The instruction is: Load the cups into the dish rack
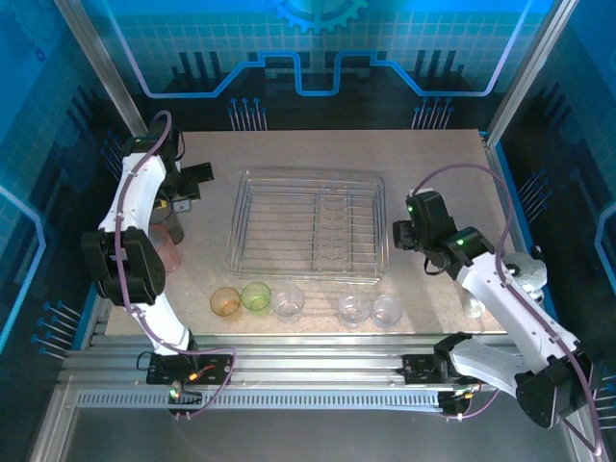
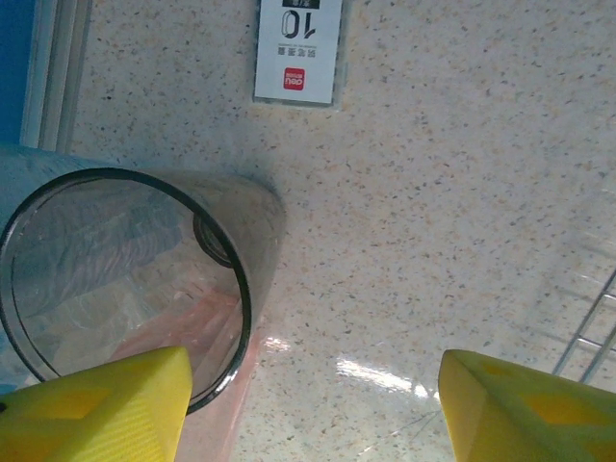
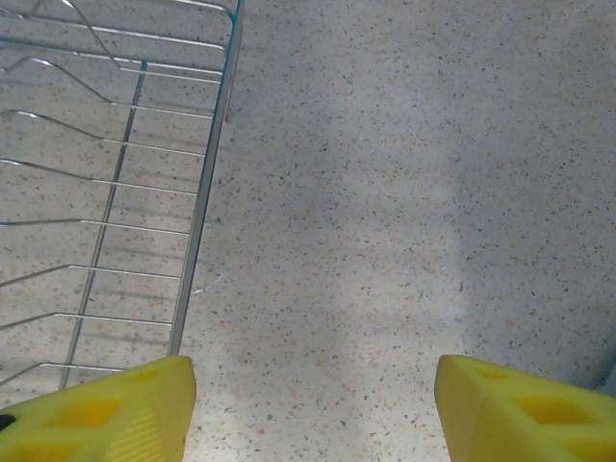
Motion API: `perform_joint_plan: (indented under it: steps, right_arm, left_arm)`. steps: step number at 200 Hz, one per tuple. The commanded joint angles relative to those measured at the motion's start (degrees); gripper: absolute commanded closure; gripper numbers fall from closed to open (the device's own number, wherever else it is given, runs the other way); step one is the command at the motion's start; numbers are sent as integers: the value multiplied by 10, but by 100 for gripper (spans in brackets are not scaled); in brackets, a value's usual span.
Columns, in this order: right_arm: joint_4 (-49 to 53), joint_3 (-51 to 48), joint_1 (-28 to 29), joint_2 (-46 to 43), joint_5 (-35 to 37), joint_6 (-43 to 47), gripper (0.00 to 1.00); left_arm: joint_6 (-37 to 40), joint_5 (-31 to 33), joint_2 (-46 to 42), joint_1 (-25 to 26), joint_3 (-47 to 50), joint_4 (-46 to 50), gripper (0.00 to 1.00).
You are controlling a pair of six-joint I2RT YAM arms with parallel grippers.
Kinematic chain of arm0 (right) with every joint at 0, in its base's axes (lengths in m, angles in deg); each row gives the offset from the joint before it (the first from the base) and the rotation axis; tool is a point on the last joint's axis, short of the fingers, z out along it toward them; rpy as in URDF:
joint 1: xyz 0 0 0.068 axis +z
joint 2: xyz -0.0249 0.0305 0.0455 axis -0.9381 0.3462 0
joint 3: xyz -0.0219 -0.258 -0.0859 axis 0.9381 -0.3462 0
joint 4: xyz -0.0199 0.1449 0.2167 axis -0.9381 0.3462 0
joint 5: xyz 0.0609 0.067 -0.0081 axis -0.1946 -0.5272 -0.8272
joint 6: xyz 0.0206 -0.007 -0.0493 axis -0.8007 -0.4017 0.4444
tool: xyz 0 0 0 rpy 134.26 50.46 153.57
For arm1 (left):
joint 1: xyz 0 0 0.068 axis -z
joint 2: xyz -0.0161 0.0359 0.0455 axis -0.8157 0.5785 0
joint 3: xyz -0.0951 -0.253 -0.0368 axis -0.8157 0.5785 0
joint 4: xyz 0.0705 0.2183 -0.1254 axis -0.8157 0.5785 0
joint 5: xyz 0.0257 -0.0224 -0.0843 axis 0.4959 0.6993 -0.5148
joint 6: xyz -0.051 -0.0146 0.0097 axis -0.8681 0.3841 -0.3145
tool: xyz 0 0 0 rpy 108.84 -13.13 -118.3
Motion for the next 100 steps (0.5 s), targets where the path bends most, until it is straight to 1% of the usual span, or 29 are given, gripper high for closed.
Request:
perform_joint_plan:
  steps: [1,31,86,100]
  right_arm:
    - [-13,9,-7,6,4,19,32]
    - [-25,0,-8,8,0,15,33]
    - [-30,-2,-9,14,-3,13,32]
    - [-31,-3,-9,15,-3,13,33]
  left_arm:
    - [4,24,3,0,-7,14,31]
    - [5,39,14,0,-5,13,34]
    - [9,36,49,0,-24,12,43]
    - [9,38,53,0,-26,7,44]
